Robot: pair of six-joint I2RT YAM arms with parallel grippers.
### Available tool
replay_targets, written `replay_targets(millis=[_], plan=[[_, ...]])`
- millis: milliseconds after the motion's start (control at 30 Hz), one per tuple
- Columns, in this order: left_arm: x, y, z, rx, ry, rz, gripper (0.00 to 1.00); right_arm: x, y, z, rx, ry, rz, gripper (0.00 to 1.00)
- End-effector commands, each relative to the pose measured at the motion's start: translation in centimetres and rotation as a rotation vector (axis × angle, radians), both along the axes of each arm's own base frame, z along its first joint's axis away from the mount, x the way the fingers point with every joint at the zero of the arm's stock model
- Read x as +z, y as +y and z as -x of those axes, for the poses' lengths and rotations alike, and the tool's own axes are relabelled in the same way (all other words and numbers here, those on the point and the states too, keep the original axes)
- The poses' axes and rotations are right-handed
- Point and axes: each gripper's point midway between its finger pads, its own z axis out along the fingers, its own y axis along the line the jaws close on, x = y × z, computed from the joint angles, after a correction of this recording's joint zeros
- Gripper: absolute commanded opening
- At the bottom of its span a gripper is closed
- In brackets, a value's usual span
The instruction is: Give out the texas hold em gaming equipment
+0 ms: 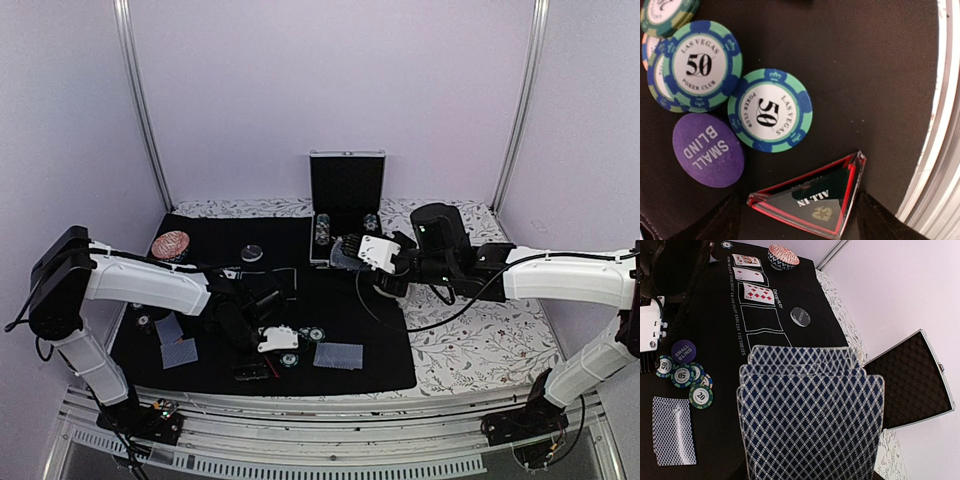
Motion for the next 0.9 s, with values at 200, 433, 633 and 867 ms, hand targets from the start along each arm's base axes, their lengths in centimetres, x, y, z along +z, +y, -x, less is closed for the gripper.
replay_targets(millis=[200,433,633,867], plan=[[0.7,-1.4,-0.7,-0.082,-0.055,0.062,0.82,1.4,-0.8,-0.1,-0.025,-0.024,-0.026,0.43],[0.6,0.1,1.1,-0.073,0.025,0.029,0.81,1.4,-1.1,0.0,-0.029,-0.026,-0.023,0.43],[0.7,0.4,1.5,-0.071,0.056,0.035,0.8,1.5,-0.9,-0.1,-0.023,-0.028,-0.025,0.43],[0.0,-0.3,0.5,-0.077,0.023,0.031,0.82,1.6,-0.9,0.0,-0.023,-0.027,-0.028,0.43]])
